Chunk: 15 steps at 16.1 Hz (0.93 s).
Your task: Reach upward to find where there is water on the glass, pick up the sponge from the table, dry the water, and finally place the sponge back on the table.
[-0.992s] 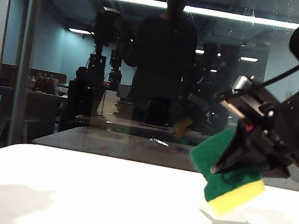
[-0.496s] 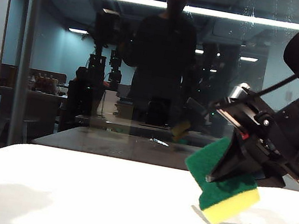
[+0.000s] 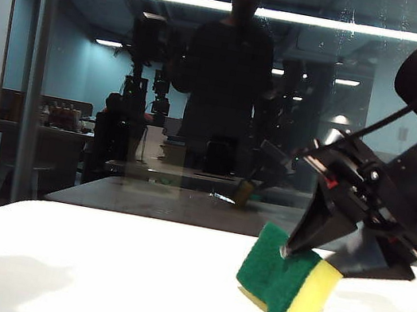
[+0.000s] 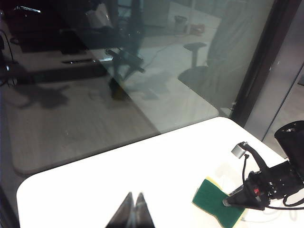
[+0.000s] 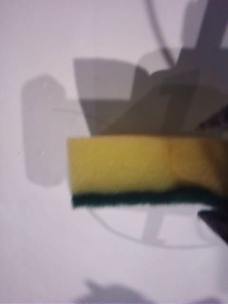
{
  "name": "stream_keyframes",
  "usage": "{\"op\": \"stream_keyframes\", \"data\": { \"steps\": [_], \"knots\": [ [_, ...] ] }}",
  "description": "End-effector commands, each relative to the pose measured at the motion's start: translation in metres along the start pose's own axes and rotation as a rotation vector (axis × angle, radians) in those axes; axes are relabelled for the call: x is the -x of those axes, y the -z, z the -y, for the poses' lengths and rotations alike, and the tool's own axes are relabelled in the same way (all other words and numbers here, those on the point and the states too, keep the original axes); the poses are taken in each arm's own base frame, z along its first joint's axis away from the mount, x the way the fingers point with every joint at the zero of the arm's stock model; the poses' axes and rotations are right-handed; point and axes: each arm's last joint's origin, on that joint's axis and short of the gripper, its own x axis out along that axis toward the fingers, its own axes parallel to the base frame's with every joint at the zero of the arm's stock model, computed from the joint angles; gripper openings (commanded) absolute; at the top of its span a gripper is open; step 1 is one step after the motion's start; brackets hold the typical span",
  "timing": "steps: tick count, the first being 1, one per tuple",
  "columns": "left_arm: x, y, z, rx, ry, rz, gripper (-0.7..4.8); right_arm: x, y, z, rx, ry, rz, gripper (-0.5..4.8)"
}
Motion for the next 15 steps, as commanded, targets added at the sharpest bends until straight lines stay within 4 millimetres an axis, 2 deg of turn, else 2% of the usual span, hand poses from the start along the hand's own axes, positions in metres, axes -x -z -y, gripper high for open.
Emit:
{"op": "stream_keyframes", "data": {
  "steps": [1,2,5,7,15],
  "knots": [
    [0.002,-0.002,0.001,-0.004,0.007,0.020,-0.06,0.001,-0.001,0.000,-0.005,0.023,0.003,2.56],
    [0.004,-0.001,0.002,-0.006,0.014,0.024,-0.05,0.001,-0.001,0.000,-0.004,0.028,0.005,2.57],
    [0.009,-0.002,0.004,-0.013,0.024,0.044,-0.05,0.001,-0.002,0.002,-0.004,0.085,0.028,3.24],
    [0.011,-0.001,0.005,-0.016,0.024,0.052,-0.05,0.001,-0.003,0.002,-0.001,0.111,0.043,3.48],
    [0.013,0.001,0.005,-0.010,0.022,0.033,-0.05,0.007,-0.018,-0.002,0.024,0.160,0.112,3.48]
  ]
}}
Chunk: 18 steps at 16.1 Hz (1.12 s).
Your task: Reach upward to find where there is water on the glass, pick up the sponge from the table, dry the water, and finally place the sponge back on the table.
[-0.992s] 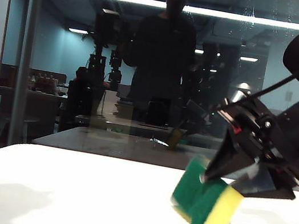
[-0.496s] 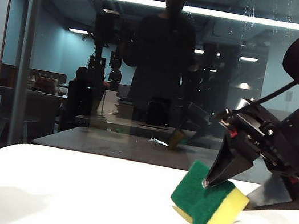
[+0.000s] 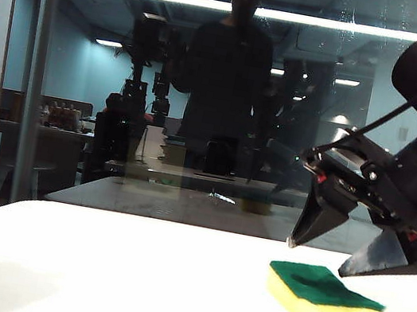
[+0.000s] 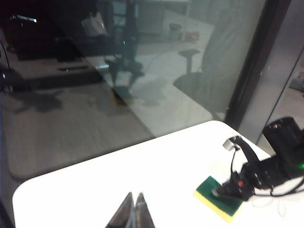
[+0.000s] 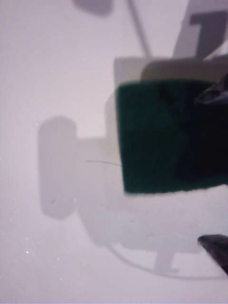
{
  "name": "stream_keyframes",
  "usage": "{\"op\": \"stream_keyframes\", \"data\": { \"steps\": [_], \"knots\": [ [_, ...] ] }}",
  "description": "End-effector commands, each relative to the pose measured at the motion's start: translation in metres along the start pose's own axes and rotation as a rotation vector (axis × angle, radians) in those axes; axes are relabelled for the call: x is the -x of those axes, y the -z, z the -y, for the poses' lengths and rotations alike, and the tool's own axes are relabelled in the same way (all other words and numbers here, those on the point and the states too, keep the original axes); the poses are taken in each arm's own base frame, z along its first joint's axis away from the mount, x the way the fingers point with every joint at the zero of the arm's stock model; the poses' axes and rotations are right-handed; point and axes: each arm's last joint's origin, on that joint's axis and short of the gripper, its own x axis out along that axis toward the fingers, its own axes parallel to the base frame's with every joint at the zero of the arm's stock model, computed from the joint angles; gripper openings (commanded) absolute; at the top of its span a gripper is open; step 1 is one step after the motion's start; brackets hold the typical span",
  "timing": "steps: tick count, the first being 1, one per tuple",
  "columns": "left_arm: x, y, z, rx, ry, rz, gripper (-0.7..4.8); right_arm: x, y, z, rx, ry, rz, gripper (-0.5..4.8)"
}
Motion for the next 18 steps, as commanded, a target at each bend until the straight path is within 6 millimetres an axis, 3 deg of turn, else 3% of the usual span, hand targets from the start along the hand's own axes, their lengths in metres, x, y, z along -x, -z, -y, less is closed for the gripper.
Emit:
{"op": "stream_keyframes", "data": {
  "steps": [1,6,8,11,16,18],
  "knots": [
    [0.000,-0.001,0.000,-0.003,0.002,0.006,-0.05,0.006,-0.006,-0.003,0.020,0.036,0.055,3.48],
    [0.000,-0.001,-0.003,-0.049,-0.110,0.006,-0.05,0.043,-0.016,0.000,0.099,0.223,0.168,3.44],
    [0.001,-0.001,-0.005,-0.055,-0.187,0.005,-0.05,0.063,-0.021,0.004,0.087,0.255,0.227,3.01],
    [-0.001,0.005,-0.008,-0.076,-0.240,0.017,-0.05,0.090,-0.026,0.008,0.066,0.273,0.316,2.85],
    [-0.003,0.045,-0.010,-0.030,-0.248,0.091,-0.05,0.146,-0.025,0.004,0.165,0.319,0.500,0.78],
    [-0.003,0.062,-0.010,-0.031,-0.260,0.090,-0.05,0.159,-0.023,0.003,0.187,0.330,0.548,0.30]
  ]
}}
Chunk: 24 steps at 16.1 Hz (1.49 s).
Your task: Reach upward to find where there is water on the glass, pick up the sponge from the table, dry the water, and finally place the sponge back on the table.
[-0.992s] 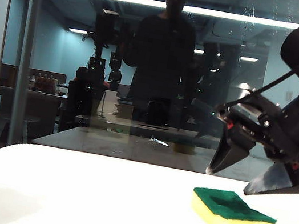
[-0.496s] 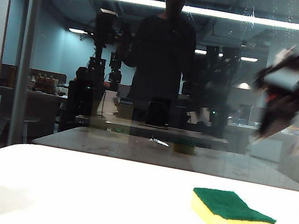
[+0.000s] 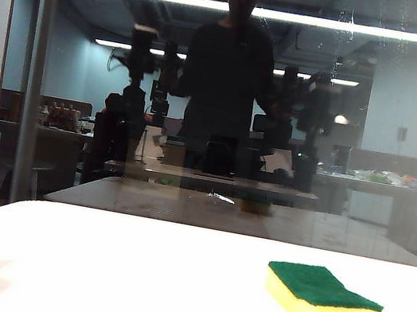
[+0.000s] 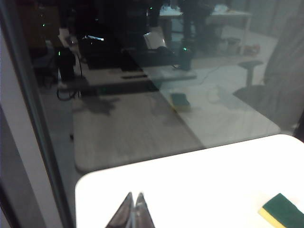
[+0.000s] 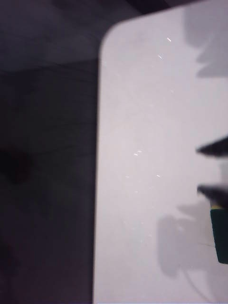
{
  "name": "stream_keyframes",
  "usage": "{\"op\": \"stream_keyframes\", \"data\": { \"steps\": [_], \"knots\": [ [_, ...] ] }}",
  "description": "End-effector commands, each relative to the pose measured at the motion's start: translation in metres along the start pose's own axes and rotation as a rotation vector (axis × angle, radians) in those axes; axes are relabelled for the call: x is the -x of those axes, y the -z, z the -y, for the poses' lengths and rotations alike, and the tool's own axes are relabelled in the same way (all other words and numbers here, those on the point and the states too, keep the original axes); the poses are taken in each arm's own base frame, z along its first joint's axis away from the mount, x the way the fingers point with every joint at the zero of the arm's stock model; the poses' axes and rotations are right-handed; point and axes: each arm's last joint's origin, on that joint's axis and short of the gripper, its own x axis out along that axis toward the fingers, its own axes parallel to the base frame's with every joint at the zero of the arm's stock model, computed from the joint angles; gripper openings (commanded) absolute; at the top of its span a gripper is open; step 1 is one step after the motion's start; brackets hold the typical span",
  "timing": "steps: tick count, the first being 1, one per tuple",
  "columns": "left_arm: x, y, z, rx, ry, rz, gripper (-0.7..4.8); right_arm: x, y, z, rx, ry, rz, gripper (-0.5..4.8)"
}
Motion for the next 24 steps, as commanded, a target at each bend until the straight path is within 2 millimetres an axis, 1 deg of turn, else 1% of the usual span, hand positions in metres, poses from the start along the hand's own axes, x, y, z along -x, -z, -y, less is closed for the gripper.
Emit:
{"op": "stream_keyframes", "data": {
  "steps": [1,2,4,9,10,15,16,19,22,24],
  "knots": [
    [0.001,0.019,-0.001,0.011,-0.028,0.020,-0.05,0.018,-0.006,0.005,0.038,0.024,0.070,0.11],
    [0.002,0.028,-0.001,0.005,-0.055,0.024,-0.05,0.024,-0.008,0.008,0.036,0.036,0.086,-0.06],
    [0.001,0.037,-0.002,-0.007,-0.078,0.024,-0.05,0.030,-0.007,0.015,0.020,0.072,0.086,-0.06],
    [-0.009,0.048,-0.005,-0.015,-0.141,0.046,-0.06,0.041,-0.004,0.030,-0.014,0.117,0.066,-0.06],
    [-0.011,0.051,-0.005,-0.016,-0.141,0.050,-0.06,0.046,-0.003,0.032,-0.022,0.115,0.071,-0.06],
    [-0.018,0.063,-0.006,-0.055,-0.146,0.038,-0.06,0.060,0.000,0.035,-0.032,0.125,0.115,-0.06],
    [-0.020,0.065,-0.006,-0.078,-0.150,0.033,-0.06,0.063,0.004,0.035,-0.032,0.121,0.121,-0.06],
    [-0.021,0.066,-0.007,-0.075,-0.165,0.040,-0.06,0.067,0.017,0.034,-0.031,0.103,0.118,-0.06],
    [-0.021,0.065,-0.011,-0.098,-0.226,0.054,-0.06,0.073,0.032,0.033,-0.029,0.096,0.129,-0.06],
    [-0.022,0.069,-0.015,-0.094,-0.272,0.058,-0.06,0.074,0.041,0.033,-0.028,0.094,0.141,-0.06]
  ]
}}
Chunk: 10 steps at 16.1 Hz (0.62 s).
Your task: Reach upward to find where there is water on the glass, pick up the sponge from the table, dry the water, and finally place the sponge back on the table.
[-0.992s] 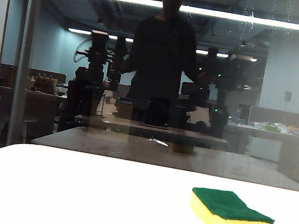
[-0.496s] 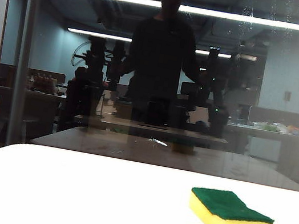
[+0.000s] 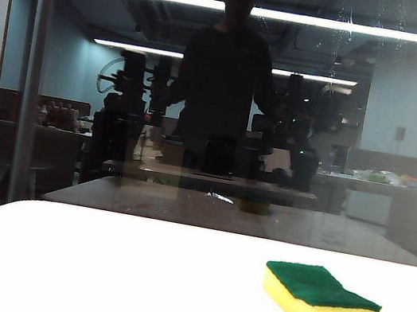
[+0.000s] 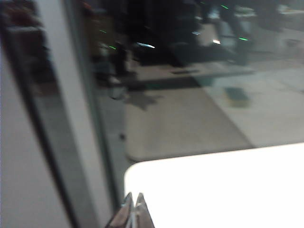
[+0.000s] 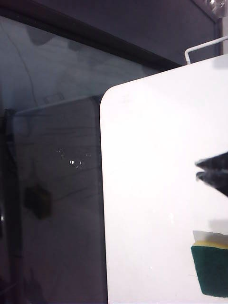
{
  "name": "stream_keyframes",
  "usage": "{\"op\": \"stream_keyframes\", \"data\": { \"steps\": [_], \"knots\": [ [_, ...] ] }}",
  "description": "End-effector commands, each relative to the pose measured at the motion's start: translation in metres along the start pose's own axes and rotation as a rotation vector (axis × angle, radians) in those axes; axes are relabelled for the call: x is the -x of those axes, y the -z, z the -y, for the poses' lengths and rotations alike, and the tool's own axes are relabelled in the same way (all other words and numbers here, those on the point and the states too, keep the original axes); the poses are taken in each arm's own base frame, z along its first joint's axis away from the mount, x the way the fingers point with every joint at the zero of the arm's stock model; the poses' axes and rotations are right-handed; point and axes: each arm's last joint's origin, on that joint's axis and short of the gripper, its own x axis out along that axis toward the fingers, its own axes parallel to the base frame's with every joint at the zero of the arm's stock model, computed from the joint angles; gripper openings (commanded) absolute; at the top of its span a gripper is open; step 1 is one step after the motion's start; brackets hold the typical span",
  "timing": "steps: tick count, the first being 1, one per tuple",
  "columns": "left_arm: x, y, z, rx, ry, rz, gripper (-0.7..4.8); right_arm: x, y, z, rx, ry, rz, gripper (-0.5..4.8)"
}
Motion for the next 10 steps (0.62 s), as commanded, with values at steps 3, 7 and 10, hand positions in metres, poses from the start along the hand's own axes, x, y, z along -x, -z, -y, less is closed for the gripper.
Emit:
{"op": "stream_keyframes", "data": {
  "steps": [3,7,10],
  "knots": [
    [-0.0020,0.0020,-0.0069,-0.009,-0.017,0.026,-0.06,0.0075,0.0091,-0.0003,0.005,-0.030,0.062,-0.06],
    [-0.0016,0.0018,-0.0111,0.019,-0.066,0.028,-0.06,0.0093,0.0085,-0.0005,-0.003,-0.031,0.075,-0.06],
    [-0.0037,0.0043,-0.0113,0.119,-0.069,0.053,-0.06,0.0104,0.0089,-0.0006,-0.005,-0.035,0.103,-0.06]
  ]
}}
